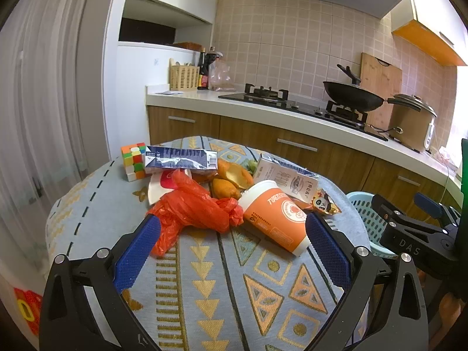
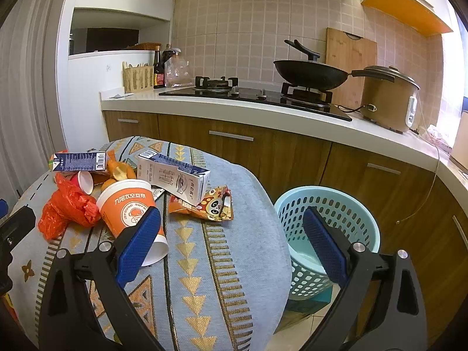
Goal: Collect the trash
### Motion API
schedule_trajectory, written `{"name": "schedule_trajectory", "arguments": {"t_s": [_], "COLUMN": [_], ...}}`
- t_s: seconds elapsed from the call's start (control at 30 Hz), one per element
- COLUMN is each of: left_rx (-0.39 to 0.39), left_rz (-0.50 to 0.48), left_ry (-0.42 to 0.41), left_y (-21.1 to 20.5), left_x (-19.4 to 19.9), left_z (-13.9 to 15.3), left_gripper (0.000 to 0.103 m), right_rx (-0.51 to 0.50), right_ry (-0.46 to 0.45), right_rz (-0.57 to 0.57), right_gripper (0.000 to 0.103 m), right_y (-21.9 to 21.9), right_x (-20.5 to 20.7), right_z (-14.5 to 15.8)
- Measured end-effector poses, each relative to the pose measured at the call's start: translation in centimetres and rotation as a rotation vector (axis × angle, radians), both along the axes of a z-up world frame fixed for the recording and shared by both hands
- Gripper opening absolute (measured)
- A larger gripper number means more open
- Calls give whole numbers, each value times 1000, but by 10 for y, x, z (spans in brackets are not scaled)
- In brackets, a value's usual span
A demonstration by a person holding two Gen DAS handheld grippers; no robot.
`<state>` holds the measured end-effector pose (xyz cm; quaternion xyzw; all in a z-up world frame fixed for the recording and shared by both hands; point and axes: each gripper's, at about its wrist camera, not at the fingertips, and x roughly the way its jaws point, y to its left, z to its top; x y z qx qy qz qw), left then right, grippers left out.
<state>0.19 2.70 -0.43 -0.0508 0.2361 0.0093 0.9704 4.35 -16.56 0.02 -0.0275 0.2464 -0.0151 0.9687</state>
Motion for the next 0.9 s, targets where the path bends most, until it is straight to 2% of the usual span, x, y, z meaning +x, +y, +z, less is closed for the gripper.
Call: {"name": "schedule_trajectory", "arguments": {"t_s": [0.8, 0.9], "left_rx": [-30, -71], "left_rz": [23, 43], "left_ry": [2, 2], "left_y": [13, 23], "left_x": [-1, -1], "left_z": [-4, -8], "left_gripper": [95, 95], "right_rx": [6, 8], "right_ry": [22, 23], "right_rz": [14, 24], "right_gripper": [92, 88], "right_y": [6, 7], "right_x": [3, 4], "right_z": [-5, -8]}}
